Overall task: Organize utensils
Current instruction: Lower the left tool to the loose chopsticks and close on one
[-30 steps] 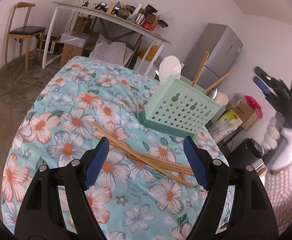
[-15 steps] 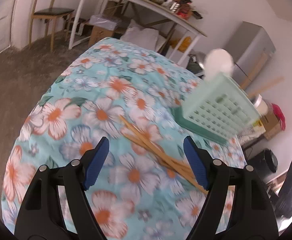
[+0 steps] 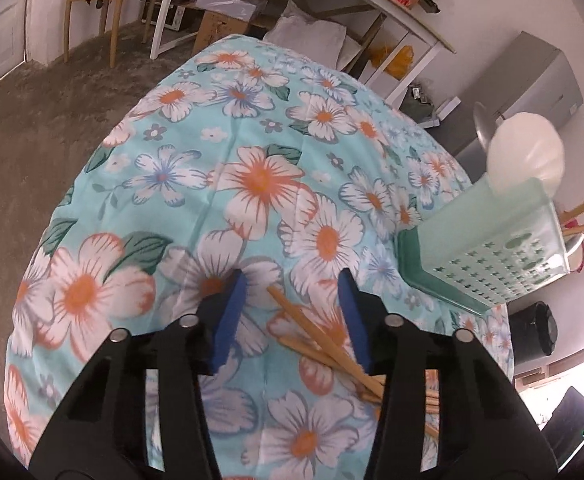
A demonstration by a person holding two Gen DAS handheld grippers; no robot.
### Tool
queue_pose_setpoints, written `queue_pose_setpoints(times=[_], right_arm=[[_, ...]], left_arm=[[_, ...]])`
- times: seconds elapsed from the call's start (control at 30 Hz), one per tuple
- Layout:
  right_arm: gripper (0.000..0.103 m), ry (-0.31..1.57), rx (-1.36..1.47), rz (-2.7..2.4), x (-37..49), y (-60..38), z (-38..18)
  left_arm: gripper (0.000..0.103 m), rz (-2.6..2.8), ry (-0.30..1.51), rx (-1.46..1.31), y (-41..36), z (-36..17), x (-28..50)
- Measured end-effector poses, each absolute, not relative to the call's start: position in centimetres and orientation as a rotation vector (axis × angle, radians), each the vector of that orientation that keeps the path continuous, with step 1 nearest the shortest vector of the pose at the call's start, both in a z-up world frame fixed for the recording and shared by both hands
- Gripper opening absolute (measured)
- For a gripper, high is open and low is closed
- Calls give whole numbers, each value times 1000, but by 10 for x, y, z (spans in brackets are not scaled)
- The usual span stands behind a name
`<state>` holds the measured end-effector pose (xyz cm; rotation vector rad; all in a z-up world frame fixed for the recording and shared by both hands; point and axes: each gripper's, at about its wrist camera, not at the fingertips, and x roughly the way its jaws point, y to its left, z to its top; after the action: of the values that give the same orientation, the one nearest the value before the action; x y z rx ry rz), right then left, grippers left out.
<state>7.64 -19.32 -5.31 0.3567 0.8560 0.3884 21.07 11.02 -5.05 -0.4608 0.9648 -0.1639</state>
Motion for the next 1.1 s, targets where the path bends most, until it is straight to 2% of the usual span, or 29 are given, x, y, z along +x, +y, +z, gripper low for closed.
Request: queue_pose_setpoints(times=[0.07,0.17,0.4,0.9,0.93,0.97,1.1], right_arm=[[83,854,358,390,78,-192,-53],[83,854,361,394,78,-193,-54],[83,854,360,393,79,-192,-54],[83,821,375,384,75,-199,-47],[83,819,375,382,75,-199,-47],[83,817,376,381,75,-200,-46],[83,814,378,379,72,-200,-45]], left_arm=[[34,-154,971,-466,111,-52,214],[29,-181,969,-514,113,-50,212],[29,-271,983,-597,102,-56,209],[29,-186,1040,-420,68,-61,219],[28,-173,1038,-396,66,-60,218],[21,-157,1035,-375,65,-60,217],[20,-124,1011,-346,63,-58,214]])
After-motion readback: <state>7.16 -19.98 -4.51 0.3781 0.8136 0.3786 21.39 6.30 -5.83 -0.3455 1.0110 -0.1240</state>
